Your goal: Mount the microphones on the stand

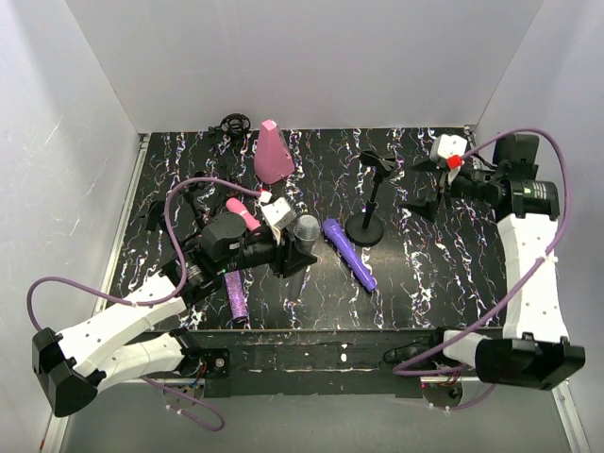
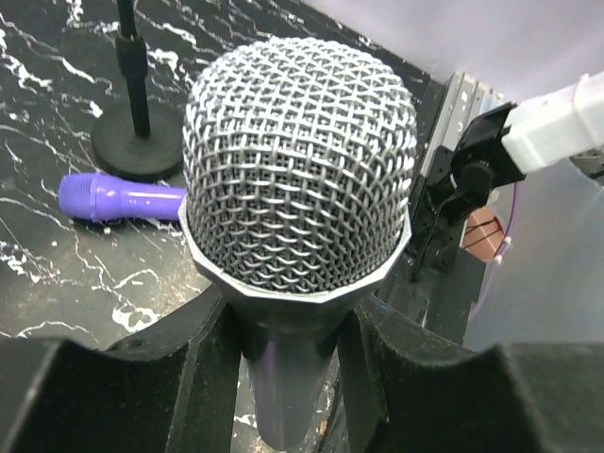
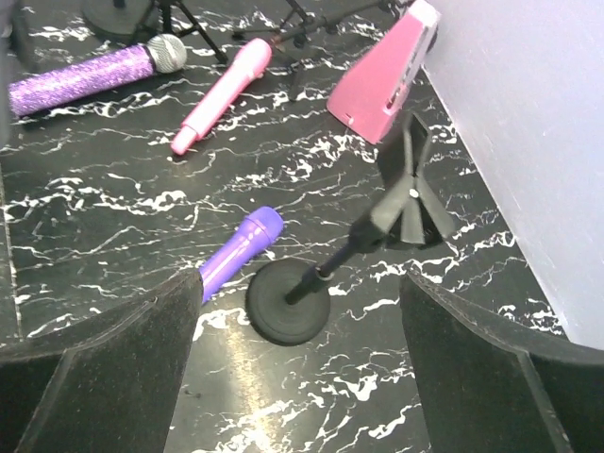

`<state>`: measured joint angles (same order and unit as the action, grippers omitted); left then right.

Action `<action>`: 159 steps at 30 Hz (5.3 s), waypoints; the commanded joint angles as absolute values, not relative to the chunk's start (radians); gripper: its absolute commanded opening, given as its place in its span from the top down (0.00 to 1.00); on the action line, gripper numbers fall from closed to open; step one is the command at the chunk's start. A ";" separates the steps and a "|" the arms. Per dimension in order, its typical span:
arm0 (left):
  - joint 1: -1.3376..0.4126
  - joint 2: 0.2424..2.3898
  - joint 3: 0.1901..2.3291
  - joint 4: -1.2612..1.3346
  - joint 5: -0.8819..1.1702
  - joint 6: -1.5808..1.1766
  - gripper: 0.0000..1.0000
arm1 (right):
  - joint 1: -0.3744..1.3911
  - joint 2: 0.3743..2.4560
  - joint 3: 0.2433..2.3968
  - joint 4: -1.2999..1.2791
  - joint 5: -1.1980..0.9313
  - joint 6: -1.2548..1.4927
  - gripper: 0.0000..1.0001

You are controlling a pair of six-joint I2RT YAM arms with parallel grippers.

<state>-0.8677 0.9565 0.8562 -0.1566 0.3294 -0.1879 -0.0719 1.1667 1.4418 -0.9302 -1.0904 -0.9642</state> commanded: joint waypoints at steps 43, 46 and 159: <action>-0.865 0.937 0.818 -0.032 0.336 -0.212 1.00 | 0.072 1.589 1.689 -0.931 -1.112 -0.921 0.25; -0.865 0.942 0.824 -0.029 0.331 -0.213 1.00 | 0.072 1.591 1.692 -0.911 -1.117 -0.891 0.25; -0.761 1.937 1.775 0.245 0.640 -0.176 1.00 | 0.028 1.549 1.646 -1.015 -1.141 -0.902 0.81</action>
<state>-0.7502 1.9415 1.7569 0.2569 0.5934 -0.1356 0.0177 1.5448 1.5875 -0.9649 -1.1046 -0.8761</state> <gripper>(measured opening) 0.365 0.490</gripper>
